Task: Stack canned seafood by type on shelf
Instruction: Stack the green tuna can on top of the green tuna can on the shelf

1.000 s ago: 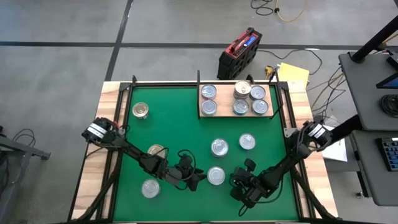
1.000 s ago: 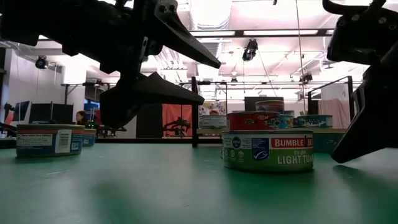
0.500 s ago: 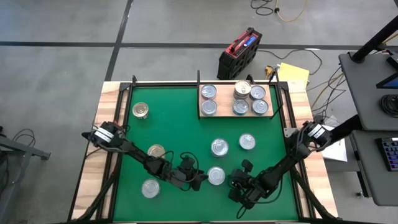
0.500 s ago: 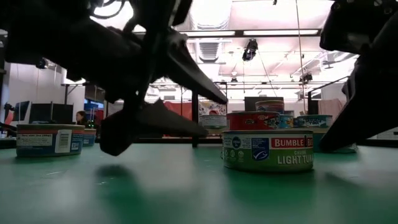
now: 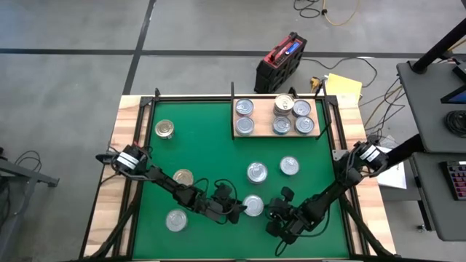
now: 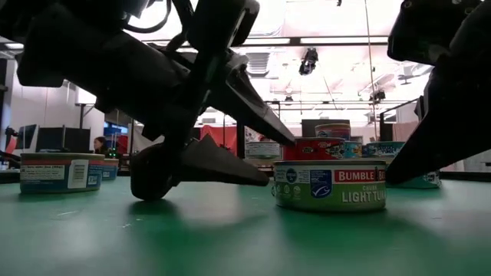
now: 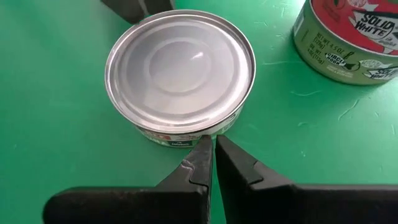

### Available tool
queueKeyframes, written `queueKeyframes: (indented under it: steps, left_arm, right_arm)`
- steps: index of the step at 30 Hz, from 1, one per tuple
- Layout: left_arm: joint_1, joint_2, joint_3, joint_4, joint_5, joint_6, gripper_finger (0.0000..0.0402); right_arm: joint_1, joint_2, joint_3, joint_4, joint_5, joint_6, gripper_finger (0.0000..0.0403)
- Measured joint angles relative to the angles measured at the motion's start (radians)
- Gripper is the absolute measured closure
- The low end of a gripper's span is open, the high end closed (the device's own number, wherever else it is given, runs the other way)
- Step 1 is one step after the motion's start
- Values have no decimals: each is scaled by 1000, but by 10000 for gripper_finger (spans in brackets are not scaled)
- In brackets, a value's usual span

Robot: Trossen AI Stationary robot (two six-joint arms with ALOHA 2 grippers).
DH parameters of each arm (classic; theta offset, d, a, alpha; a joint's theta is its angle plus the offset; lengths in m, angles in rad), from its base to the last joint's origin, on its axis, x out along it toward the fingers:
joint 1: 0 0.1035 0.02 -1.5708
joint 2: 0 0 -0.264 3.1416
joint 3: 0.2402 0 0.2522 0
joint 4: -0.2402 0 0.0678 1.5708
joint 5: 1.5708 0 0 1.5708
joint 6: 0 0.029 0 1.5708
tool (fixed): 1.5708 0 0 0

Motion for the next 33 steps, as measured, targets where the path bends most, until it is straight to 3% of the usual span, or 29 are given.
queueKeyframes:
  steps: [19,33]
  left_arm:
    - [-2,2,1,-46,32,-30,212]
    - [-4,9,99,-131,43,99,212]
  right_arm:
    - [-12,65,7,61,3,-4,390]
    - [-11,65,13,57,-5,-16,390]
